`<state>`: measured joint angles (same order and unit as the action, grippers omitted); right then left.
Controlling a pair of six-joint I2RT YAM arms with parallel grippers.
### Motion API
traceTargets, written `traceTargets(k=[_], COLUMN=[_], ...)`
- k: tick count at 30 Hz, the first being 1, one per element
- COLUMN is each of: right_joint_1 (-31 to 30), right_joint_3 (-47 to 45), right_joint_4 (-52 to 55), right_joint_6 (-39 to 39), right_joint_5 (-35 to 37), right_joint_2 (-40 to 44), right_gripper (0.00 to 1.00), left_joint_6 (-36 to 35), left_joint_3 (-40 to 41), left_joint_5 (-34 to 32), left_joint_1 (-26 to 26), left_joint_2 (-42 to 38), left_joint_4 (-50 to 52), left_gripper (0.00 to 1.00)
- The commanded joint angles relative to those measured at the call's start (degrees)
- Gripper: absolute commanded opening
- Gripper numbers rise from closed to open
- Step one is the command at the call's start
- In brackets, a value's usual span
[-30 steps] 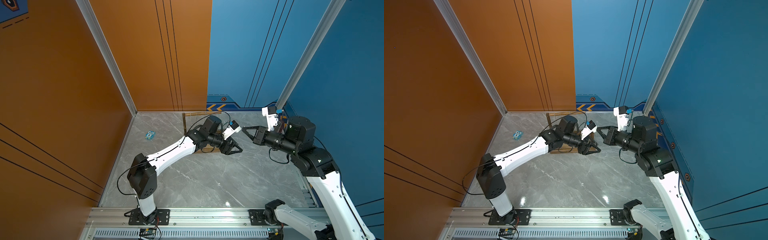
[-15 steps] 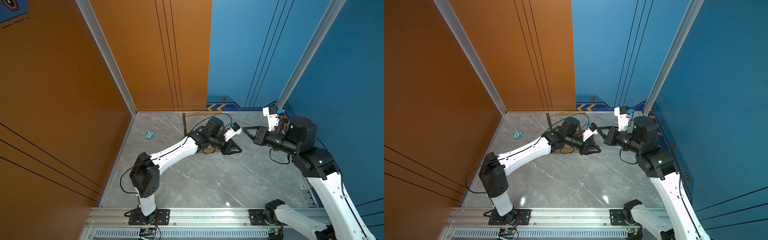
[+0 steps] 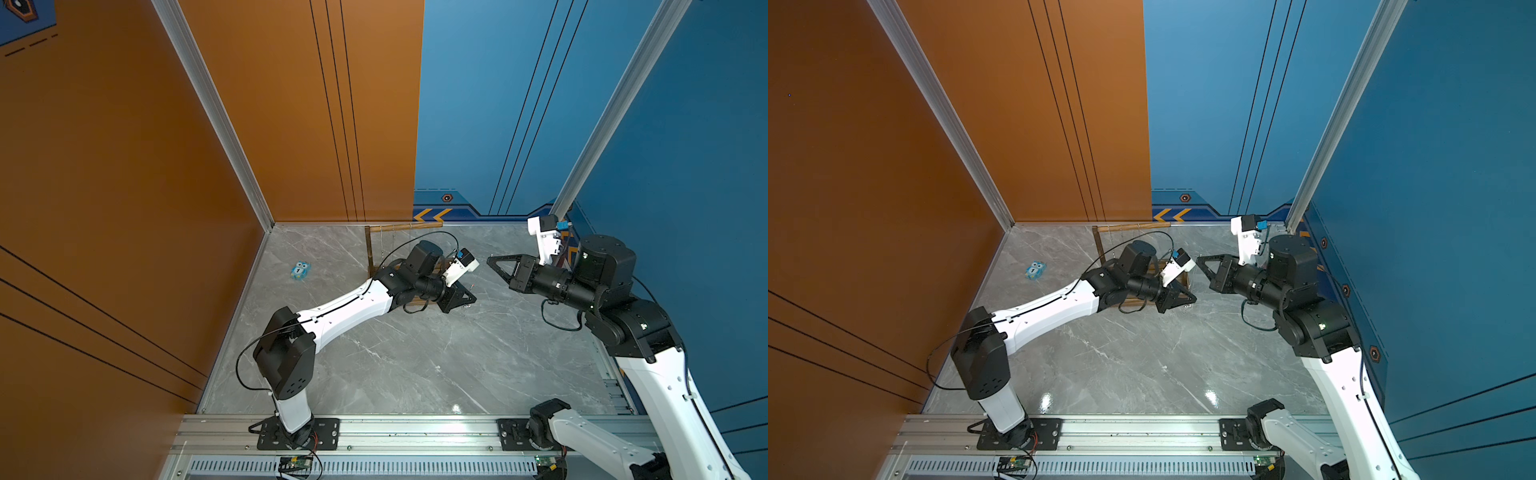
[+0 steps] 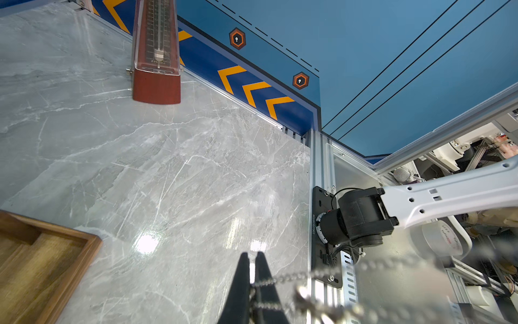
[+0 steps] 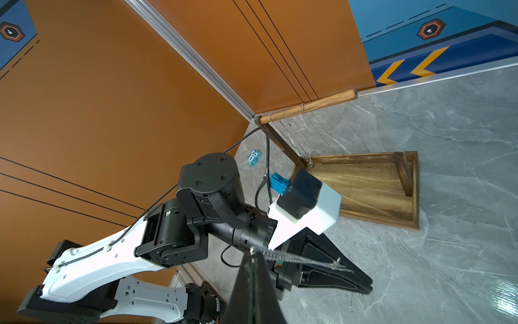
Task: Take the necklace off the jewelry display stand
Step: Take off the necklace from the stand, then move the stand to the center of the board.
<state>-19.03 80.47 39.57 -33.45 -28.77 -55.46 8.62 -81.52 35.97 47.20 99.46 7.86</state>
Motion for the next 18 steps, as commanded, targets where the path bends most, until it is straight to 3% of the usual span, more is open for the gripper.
traceTargets(k=[1,10,18], right_joint_1=[0.5,-0.92,-9.71], right_joint_3=[-1.27,-2.82,-3.89], right_joint_4=[-0.11,-0.21,-3.09], right_joint_6=[-0.21,0.05,0.74], right_joint_5=[-0.54,-0.3,6.01], right_joint_2=[1.3,-0.22,-4.45], right_gripper=[0.0,0.0,0.0], left_joint_6=[5.45,9.8,15.95], left_joint_3=[6.16,18.22,28.58], left_joint_5=[-2.93,-8.93,-11.23], left_joint_1=[-1.31,-1.06,-0.97], left_joint_2=[-3.97,-13.0,-20.22], left_joint_4=[-8.52,-11.31,-11.25], left_gripper=[0.0,0.0,0.0])
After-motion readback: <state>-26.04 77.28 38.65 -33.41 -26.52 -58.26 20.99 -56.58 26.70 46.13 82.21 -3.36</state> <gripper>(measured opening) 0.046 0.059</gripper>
